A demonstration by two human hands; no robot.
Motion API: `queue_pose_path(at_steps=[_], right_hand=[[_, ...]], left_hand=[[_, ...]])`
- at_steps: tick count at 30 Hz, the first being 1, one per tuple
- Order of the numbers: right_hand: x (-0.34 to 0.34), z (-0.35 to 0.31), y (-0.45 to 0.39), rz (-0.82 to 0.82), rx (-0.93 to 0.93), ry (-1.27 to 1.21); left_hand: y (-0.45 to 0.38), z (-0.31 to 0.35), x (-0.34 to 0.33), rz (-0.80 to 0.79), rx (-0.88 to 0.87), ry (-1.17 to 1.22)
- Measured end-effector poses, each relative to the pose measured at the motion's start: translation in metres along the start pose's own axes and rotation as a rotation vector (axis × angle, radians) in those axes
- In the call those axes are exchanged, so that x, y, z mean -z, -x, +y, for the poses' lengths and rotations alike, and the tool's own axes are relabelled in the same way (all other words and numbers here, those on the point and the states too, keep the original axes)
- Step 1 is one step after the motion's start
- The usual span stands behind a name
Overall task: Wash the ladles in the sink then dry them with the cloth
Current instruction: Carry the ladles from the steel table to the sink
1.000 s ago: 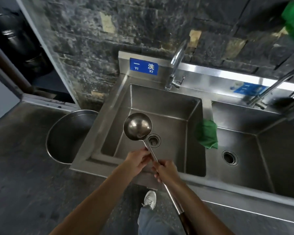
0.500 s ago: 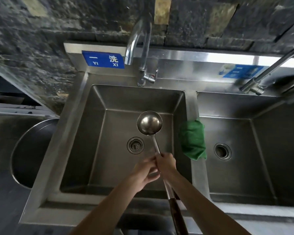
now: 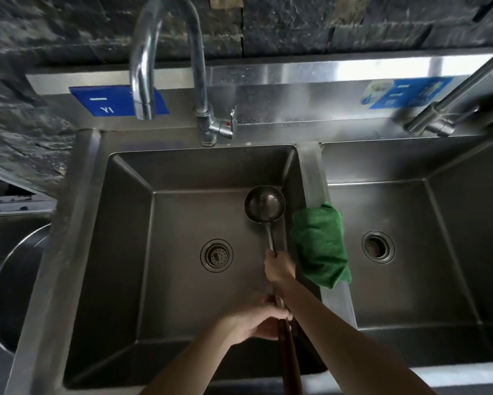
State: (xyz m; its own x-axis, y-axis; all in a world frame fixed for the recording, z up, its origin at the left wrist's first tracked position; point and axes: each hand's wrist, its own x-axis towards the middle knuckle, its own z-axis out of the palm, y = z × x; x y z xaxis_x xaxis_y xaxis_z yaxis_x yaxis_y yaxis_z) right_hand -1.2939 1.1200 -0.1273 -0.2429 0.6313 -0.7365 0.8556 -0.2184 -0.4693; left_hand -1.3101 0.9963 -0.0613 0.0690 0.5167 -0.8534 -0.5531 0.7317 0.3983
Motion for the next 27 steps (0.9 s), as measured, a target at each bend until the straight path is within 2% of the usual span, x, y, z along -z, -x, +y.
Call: queue_pose_path(at_steps=[2,8,13,16,27], right_hand=[[0.001,0.001,-0.012,0.019,0.005,0.040],[-0.002,0.004,-0.046,0.039,0.034,0.102],[-0.003,0.003,-0.066,0.089,-0.005,0.169],[-0.007,0.004,-0.077,0.057,-0.003,0.098],[-0.011,0.005,-0.081,0.109,0.092,0.152]], left_hand=[[-0.010,-0.002,-0.002,0.009,0.002,-0.041],[-0.047,-0.001,-0.005,0.085,-0.007,0.085],[-0.062,0.004,-0.012,0.154,-0.004,0.074],[-0.073,0.005,-0.016,0.233,-0.042,0.071],[-0.088,-0.004,-0.006,0.190,-0.022,0.107]])
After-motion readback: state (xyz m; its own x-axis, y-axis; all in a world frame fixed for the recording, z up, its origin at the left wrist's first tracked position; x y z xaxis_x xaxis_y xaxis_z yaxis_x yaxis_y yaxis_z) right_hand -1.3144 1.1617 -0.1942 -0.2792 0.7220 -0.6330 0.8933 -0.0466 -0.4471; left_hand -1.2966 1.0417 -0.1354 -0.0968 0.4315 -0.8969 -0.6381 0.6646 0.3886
